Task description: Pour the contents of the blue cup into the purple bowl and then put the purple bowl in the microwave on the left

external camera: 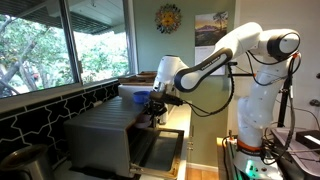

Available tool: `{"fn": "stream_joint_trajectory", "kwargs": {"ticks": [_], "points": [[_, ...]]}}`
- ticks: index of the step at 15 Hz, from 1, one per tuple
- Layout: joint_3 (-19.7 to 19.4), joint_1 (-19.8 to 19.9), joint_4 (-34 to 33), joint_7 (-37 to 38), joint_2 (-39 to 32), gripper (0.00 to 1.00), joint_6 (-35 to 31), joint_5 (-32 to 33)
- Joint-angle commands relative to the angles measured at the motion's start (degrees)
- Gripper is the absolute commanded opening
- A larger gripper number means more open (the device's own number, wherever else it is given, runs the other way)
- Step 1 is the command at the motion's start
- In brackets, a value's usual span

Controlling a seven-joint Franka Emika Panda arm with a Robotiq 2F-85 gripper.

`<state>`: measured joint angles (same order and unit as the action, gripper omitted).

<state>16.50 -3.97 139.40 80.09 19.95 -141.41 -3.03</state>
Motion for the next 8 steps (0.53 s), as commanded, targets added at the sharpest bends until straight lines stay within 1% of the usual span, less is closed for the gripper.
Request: {"fn": "stream_joint_trajectory", "kwargs": {"ticks": [1,5,8], "points": [[0.83,0.52,-0.66,2.32,-2.16,0.01,-1.41,1.99],[0.97,0.31,-0.66,2.24,-2.59,0.01,-0.87,1.9],[0.91,0.0,-0.45,2.01,-2.82,0.01,-1.8,1.28]]}}
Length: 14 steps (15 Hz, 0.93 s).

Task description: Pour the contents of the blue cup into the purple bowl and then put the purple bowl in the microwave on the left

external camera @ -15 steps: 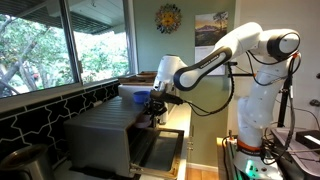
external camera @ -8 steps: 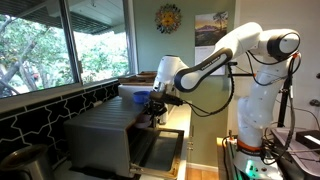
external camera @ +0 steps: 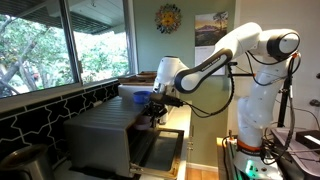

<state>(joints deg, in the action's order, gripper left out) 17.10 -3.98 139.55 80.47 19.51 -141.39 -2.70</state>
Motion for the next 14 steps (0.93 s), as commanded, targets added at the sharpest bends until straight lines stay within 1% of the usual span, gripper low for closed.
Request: {"fn": "stream_joint_trajectory", "kwargs": {"ticks": [1,4,5,6,7,8,14], "points": [[0.29,-0.07,-0.6,1.75,-2.47,0.01,-1.95,0.66],[0.19,-0.32,-0.67,1.94,-2.88,0.01,-2.4,0.06],[0.19,-0.48,-0.59,2.09,-3.14,0.06,-3.49,-0.33],[0.02,-0.78,-0.73,2.12,-3.52,0.02,-3.63,-1.18],[0.15,-0.66,-0.65,2.98,-3.72,0.02,-4.29,-1.42],[0.13,-0.65,-0.63,3.57,-3.75,0.0,-4.25,-1.64],[0.49,-0.74,-0.15,7.94,-3.95,0.01,-6.1,-1.3]]}}
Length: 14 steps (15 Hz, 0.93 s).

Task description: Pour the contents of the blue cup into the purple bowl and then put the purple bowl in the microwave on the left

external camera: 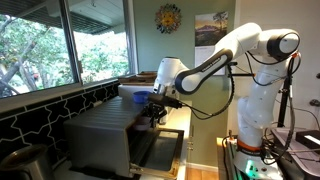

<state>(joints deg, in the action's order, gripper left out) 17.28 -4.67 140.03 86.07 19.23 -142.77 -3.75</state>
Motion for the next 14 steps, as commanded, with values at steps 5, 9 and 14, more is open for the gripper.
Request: {"fn": "stream_joint_trajectory", "kwargs": {"ticks": [5,9,14], "points": [[0.0,-0.51,0.36,4.83,-3.35,0.01,-6.82,-1.33],[-0.31,-1.19,1.85,5.57,-2.82,0.01,-10.09,-2.95],[-0.06,-1.18,2.88,6.16,-2.72,0.36,-12.11,-4.3]]}}
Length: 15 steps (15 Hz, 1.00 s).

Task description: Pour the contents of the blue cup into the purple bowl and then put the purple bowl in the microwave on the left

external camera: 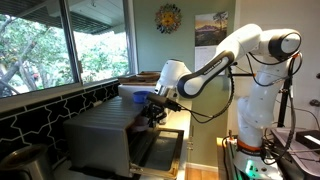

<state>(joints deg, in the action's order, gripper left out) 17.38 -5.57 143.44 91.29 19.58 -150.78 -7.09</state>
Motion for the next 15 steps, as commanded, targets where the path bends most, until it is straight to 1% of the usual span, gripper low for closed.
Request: {"fn": "stream_joint_trajectory", "kwargs": {"ticks": [1,4,9,10,13,14,15], "points": [[-0.12,-0.3,-0.36,1.03,-3.06,0.42,-4.22,-1.15],[0.35,0.38,0.19,2.09,-2.76,0.66,-5.04,0.03],[1.02,1.05,2.5,2.29,-1.22,0.98,-10.28,1.68],[1.23,1.37,3.2,2.27,-0.84,1.0,-11.82,2.24],[1.55,2.06,4.73,2.28,-0.04,1.0,-15.45,3.41],[1.06,-0.05,6.85,1.02,-0.34,1.0,-10.75,1.5],[1.24,0.11,7.16,1.04,-0.35,1.0,-11.58,1.7]]}}
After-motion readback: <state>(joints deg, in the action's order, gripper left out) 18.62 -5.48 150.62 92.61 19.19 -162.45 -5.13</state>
